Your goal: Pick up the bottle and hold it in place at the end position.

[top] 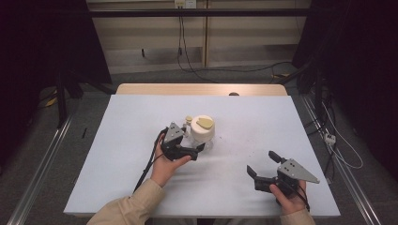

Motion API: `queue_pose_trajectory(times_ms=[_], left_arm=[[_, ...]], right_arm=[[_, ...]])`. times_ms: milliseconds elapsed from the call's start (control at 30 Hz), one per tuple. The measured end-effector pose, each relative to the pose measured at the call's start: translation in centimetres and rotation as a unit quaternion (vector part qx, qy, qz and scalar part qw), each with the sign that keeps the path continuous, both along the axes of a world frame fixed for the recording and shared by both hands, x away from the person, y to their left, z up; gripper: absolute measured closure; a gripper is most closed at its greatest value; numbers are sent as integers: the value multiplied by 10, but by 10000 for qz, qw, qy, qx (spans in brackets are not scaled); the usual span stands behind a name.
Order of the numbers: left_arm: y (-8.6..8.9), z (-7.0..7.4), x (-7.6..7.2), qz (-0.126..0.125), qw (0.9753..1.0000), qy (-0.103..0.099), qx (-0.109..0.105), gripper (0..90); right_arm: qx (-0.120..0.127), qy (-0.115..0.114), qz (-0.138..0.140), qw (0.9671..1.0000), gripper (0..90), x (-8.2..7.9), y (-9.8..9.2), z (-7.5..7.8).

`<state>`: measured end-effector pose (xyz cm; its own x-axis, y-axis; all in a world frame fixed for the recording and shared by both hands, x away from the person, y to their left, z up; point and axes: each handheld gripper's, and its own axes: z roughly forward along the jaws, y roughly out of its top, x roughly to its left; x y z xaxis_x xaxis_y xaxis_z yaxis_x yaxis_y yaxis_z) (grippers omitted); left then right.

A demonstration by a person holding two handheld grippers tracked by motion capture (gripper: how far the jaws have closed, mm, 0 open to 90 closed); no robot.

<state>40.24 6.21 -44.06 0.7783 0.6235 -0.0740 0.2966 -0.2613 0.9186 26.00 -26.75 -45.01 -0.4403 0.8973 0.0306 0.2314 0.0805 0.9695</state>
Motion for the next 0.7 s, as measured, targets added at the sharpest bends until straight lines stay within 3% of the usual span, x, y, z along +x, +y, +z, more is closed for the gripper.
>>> queue_pose_trajectory(times_ms=[700], left_arm=[[-32,-13,18,284,9994,-167,65,25]], right_arm=[[40,-11,-55,10000,33,0,-3,0]])
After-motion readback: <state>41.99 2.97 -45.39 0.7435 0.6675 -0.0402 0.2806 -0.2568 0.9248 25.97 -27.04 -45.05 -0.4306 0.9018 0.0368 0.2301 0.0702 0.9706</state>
